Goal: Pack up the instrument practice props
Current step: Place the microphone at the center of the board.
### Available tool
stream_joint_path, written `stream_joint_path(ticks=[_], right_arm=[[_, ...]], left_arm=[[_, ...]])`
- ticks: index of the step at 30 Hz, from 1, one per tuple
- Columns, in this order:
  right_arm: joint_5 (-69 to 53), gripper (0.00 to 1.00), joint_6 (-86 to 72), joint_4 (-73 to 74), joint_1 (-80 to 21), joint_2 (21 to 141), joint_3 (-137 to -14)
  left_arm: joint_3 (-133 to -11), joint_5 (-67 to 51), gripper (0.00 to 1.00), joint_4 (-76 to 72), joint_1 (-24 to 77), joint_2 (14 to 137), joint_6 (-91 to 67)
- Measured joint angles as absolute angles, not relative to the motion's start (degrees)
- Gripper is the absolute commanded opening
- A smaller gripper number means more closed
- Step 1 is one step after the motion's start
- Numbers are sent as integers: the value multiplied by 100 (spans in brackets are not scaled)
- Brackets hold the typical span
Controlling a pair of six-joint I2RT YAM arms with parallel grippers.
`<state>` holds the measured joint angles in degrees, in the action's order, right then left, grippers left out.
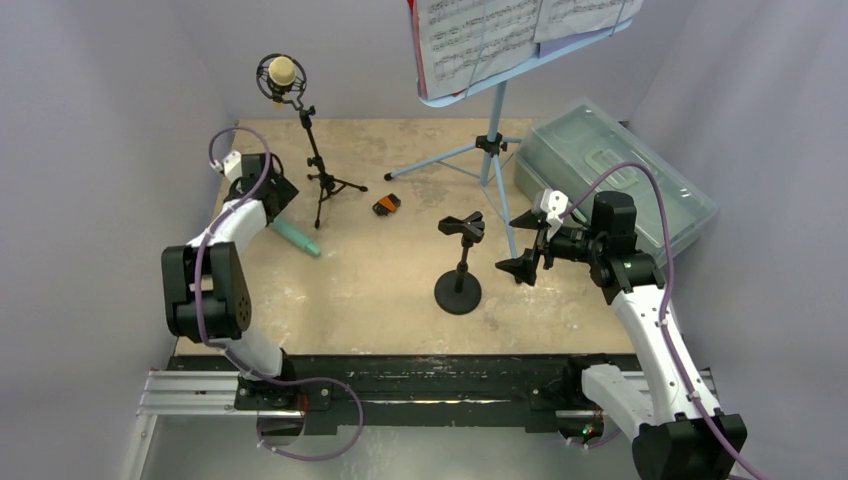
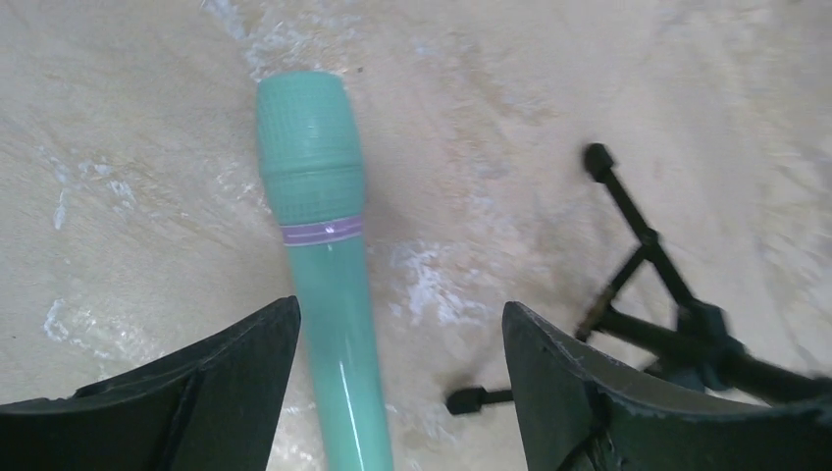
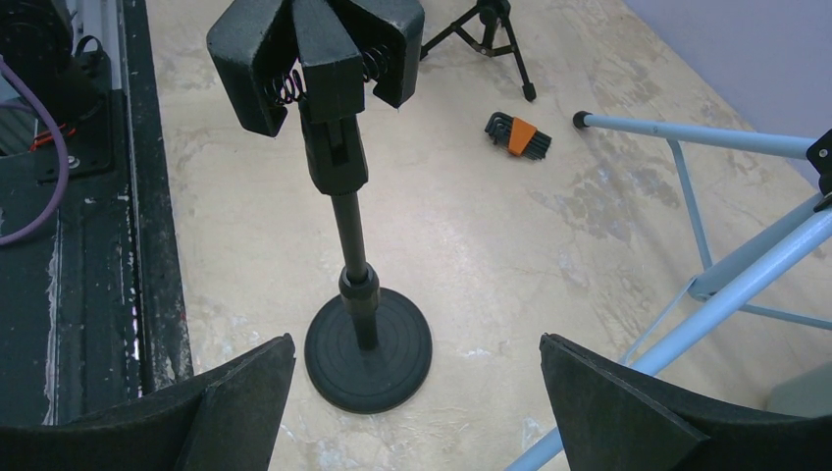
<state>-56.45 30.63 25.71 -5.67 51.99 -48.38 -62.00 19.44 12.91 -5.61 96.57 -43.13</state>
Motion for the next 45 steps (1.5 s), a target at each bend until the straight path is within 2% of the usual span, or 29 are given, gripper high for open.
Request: stream_joint_path(ticks=[11,24,35,45], right_arm=[[-5645,99,3065,2574,-565,5199,-4838],[-5642,99,3092,2589,-554,5199,-4838],[-5594,99,3212,2630,-550,5199,-4838],[-5594,99,3282,2652,-539,5199,-4836]], left_arm=[[-5363,749,83,1004,-561,7730,-3326],[-4150,-1944,87,598,-388,6250,-2569],[-3155,-2683,87,-390,1538,5043,-2694],[-2731,-1907,88,-1859,4189,5502,-2171]])
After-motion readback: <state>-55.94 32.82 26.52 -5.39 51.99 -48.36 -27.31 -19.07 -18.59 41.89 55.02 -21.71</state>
